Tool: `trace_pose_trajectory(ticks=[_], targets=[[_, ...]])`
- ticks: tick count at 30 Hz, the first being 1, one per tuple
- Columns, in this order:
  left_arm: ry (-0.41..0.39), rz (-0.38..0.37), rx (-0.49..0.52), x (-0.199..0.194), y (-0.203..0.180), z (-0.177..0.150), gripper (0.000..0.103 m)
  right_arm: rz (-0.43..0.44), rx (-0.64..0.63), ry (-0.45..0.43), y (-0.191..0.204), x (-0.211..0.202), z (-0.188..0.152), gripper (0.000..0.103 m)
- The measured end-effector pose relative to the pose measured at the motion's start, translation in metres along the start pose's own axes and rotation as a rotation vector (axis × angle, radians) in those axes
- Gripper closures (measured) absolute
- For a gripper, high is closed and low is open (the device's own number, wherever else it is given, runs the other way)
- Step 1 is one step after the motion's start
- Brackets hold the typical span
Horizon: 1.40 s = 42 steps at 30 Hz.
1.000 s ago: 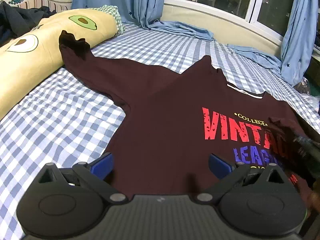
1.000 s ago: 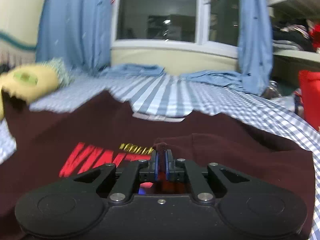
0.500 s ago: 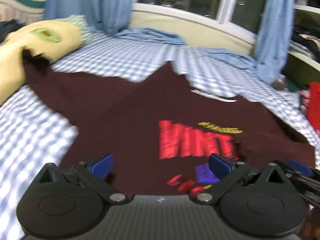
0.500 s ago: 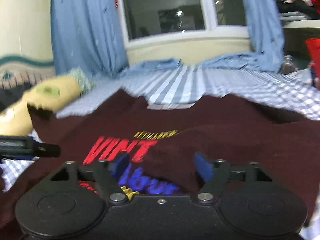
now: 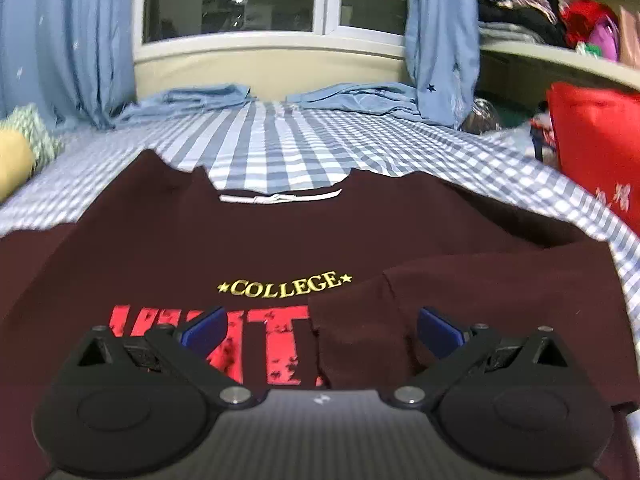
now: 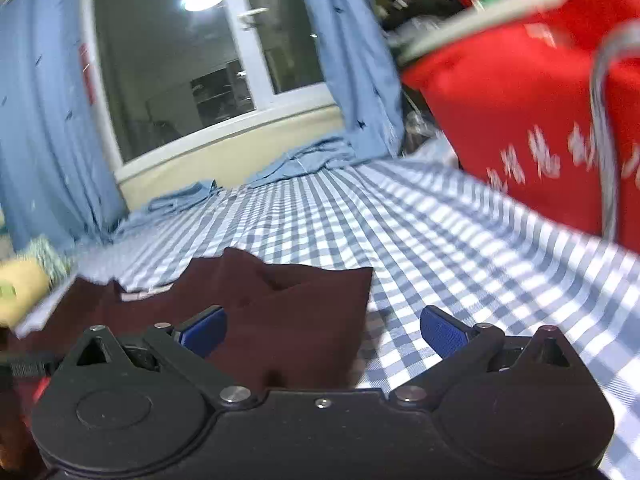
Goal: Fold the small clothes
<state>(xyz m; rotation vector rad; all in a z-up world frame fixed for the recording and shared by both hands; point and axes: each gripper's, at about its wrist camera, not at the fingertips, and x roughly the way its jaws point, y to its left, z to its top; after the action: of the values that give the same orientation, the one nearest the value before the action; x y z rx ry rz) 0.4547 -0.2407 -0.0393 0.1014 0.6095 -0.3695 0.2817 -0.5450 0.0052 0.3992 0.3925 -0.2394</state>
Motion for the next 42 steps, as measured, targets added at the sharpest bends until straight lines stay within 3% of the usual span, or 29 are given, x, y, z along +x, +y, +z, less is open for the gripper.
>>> trace_pose_trajectory(ticks=[4,8,9,12,13,16,18,21,23,25,31,34,38,40,42], targets=[[-0.005,0.054,0.045,0.011,-0.012,-0.005,0.001,0.061,0.134,0.047,-0.023,0.04,0.008,0.009],[0.0,0.048,0.024,0.012,-0.008,-0.008,0.001,0.082,0.162,0.084,-0.025,0.066,0.013,0.023],[0.0,0.045,0.021,0.014,-0.008,-0.008,0.001,0.081,0.159,0.096,-0.025,0.072,0.014,0.034],[-0.004,0.045,0.027,0.016,-0.009,-0.007,0.001,0.06,0.144,0.12,-0.022,0.081,0.019,0.085],[-0.009,0.047,0.032,0.016,-0.011,-0.006,0.001,0.052,0.135,0.115,-0.021,0.081,0.022,0.096],[-0.01,0.049,0.053,0.021,-0.019,-0.002,0.001,-0.02,0.085,0.066,-0.023,0.079,0.035,0.098],[0.009,0.091,0.073,0.028,-0.027,-0.001,0.001,-0.088,0.04,0.029,-0.028,0.079,0.041,0.098],[0.065,0.135,0.096,0.045,-0.039,-0.003,0.0,-0.132,0.038,0.137,-0.043,0.111,0.037,0.095],[0.054,0.14,0.094,0.047,-0.04,-0.005,0.0,-0.166,0.006,0.152,-0.042,0.118,0.03,0.083],[0.057,0.122,0.074,0.047,-0.036,-0.004,0.0,-0.175,0.037,0.121,-0.045,0.108,0.029,0.062],[0.044,0.047,-0.047,0.042,-0.015,-0.003,0.001,-0.138,-0.03,0.068,-0.041,0.018,-0.001,0.013],[0.022,-0.017,-0.1,0.033,-0.007,-0.001,0.001,-0.102,-0.098,0.066,-0.024,-0.022,-0.031,0.008],[0.013,-0.052,-0.081,0.026,-0.006,0.002,0.001,-0.093,-0.204,0.101,0.004,-0.03,-0.057,0.008],[0.021,-0.07,-0.069,0.026,-0.01,0.002,0.001,-0.144,-0.294,0.127,0.024,-0.02,-0.062,0.011],[0.029,-0.049,-0.043,0.029,-0.017,-0.001,0.001,-0.233,-0.331,0.097,0.035,-0.01,-0.064,0.012]])
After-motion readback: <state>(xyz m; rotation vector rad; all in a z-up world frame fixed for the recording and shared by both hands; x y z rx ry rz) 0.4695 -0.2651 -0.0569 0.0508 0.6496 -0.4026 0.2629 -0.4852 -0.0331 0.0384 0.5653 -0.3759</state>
